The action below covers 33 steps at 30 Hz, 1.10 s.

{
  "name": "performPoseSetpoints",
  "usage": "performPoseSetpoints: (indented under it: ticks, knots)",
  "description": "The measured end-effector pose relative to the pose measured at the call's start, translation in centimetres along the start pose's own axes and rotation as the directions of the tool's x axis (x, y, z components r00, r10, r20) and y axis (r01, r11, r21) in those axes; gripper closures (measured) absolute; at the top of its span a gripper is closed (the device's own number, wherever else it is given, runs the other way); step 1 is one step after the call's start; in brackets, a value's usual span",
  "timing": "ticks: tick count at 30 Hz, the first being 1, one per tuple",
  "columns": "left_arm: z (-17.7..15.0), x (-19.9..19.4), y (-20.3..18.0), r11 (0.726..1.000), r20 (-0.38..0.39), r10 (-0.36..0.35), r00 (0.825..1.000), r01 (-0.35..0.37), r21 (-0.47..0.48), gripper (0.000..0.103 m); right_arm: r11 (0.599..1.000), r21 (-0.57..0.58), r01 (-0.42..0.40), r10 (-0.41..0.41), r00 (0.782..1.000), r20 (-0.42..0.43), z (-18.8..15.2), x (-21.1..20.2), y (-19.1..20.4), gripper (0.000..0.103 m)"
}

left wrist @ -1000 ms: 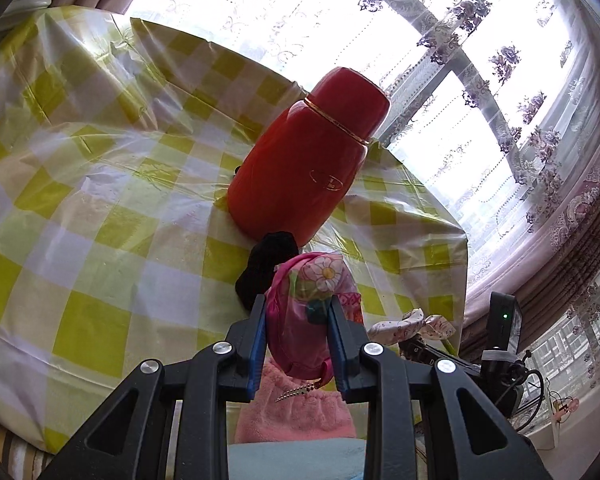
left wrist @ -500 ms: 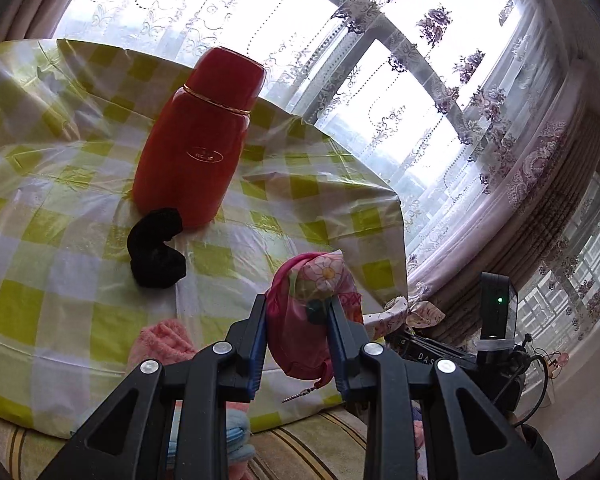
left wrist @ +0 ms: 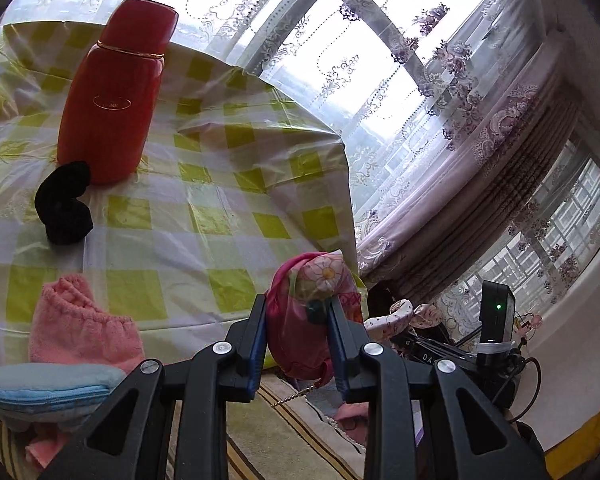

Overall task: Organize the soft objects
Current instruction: 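Carry purse and floral scrunchie into the white box and open both grippers, then move both grippers back over the remaining pile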

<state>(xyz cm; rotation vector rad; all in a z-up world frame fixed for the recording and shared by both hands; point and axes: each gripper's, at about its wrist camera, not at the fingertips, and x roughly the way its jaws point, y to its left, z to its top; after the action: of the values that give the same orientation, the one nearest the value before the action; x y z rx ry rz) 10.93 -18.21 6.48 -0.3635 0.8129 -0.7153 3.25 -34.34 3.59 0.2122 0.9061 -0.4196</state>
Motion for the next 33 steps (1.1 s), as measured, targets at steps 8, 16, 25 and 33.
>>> performPoseSetpoints:
  ticks: [8, 16, 25, 33]
  knots:
    - [-1.7, 2.9, -4.6, 0.994, -0.114, -0.075, 0.991, 0.083, 0.065, 0.074, 0.996, 0.069, 0.055, -0.053, 0.998, -0.032, -1.1, 0.0, -4.7, 0.093]
    - [-3.8, 6.1, -8.2, 0.978, -0.271, -0.146, 0.952, 0.180, 0.106, 0.041, 0.988, 0.111, 0.110, -0.100, 0.990, -0.095, -2.7, 0.8, -8.0, 0.091]
    - [-3.4, 5.5, -7.3, 0.985, -0.244, -0.120, 0.962, 0.146, 0.092, 0.035, 0.986, 0.136, 0.096, -0.074, 0.984, -0.159, -3.3, 1.8, -8.5, 0.048]
    - [-2.1, 2.6, -5.4, 0.991, -0.159, -0.049, 0.986, 0.067, 0.114, 0.035, 0.992, 0.108, 0.066, -0.048, 0.986, -0.160, -2.9, 1.9, -6.5, 0.045]
